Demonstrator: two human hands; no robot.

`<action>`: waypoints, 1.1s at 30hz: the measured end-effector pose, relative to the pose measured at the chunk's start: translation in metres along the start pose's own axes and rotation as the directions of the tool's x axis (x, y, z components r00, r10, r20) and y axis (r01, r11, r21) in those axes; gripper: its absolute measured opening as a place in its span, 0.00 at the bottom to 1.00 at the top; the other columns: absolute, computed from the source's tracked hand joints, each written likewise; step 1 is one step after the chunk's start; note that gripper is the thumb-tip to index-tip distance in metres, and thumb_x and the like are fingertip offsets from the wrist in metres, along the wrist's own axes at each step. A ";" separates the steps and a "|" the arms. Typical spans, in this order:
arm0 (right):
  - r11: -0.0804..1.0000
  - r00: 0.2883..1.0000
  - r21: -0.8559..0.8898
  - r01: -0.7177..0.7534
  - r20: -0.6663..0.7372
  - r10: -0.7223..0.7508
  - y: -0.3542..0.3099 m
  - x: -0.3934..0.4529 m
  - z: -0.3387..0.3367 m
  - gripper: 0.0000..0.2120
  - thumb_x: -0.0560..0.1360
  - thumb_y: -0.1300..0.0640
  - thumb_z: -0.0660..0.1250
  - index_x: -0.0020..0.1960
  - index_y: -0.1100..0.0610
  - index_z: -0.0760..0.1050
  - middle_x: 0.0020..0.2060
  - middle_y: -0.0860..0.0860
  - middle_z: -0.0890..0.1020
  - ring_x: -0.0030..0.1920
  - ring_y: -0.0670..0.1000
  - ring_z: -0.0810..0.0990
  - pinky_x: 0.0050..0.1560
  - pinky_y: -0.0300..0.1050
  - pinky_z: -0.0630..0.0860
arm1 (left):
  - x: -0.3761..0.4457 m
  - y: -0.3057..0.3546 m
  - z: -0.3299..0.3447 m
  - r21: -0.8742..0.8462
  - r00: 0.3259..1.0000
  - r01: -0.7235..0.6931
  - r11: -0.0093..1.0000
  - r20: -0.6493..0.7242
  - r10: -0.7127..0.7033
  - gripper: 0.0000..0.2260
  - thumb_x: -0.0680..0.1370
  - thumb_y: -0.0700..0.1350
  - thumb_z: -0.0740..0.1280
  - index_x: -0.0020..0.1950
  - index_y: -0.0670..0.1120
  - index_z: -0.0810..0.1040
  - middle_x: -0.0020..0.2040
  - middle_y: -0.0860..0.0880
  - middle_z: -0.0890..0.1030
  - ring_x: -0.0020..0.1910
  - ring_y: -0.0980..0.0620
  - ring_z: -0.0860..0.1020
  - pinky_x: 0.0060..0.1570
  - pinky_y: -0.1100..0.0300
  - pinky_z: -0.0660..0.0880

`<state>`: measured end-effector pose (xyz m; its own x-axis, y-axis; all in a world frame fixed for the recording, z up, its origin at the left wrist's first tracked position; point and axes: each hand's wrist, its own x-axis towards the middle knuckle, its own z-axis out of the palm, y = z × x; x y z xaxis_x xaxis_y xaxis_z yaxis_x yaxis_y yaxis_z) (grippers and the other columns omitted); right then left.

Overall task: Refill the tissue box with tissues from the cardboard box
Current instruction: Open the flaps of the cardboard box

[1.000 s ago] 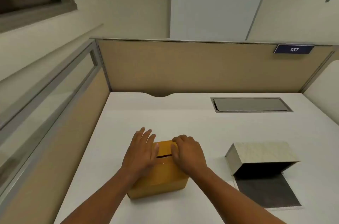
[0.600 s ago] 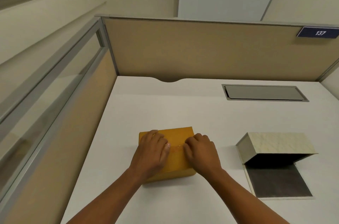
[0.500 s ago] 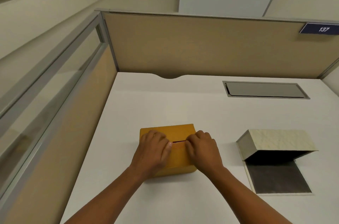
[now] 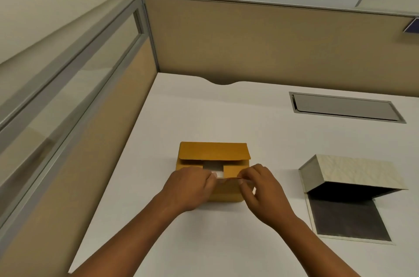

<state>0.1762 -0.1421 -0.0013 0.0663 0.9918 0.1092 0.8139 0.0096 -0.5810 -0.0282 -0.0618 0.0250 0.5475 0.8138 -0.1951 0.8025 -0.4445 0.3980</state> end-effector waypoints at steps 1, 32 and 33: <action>1.000 1.000 0.021 0.007 0.016 -0.008 -0.001 -0.005 -0.001 0.07 0.78 0.49 0.60 0.51 0.47 0.75 0.45 0.42 0.75 0.47 0.44 0.74 0.45 0.37 0.73 | -0.001 0.001 -0.002 -0.006 0.998 0.025 1.000 0.049 -0.025 0.20 0.84 0.53 0.53 0.34 0.51 0.71 0.33 0.51 0.73 0.33 0.53 0.72 0.32 0.57 0.68; 0.896 0.968 -0.390 -0.212 0.041 0.246 -0.033 0.027 0.039 0.24 0.75 0.42 0.63 0.66 0.52 0.64 0.61 0.54 0.73 0.55 0.54 0.75 0.48 0.45 0.76 | 0.009 -0.013 0.048 -0.209 0.935 0.206 0.956 -0.246 -0.256 0.27 0.81 0.46 0.62 0.78 0.48 0.58 0.81 0.45 0.54 0.78 0.44 0.58 0.69 0.48 0.70; 0.903 0.966 -0.364 -0.227 0.031 0.256 -0.033 0.027 0.037 0.23 0.76 0.44 0.62 0.66 0.52 0.64 0.61 0.54 0.73 0.54 0.54 0.75 0.47 0.45 0.77 | 0.008 -0.015 0.046 -0.293 0.927 0.180 0.939 -0.270 -0.262 0.26 0.82 0.45 0.61 0.78 0.47 0.59 0.81 0.46 0.56 0.77 0.45 0.60 0.69 0.50 0.70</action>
<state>0.1305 -0.1110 -0.0089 0.2543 0.9647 -0.0685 0.9301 -0.2633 -0.2561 -0.0251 -0.0664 -0.0239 0.2333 0.9714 -0.0429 0.7828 -0.1615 0.6010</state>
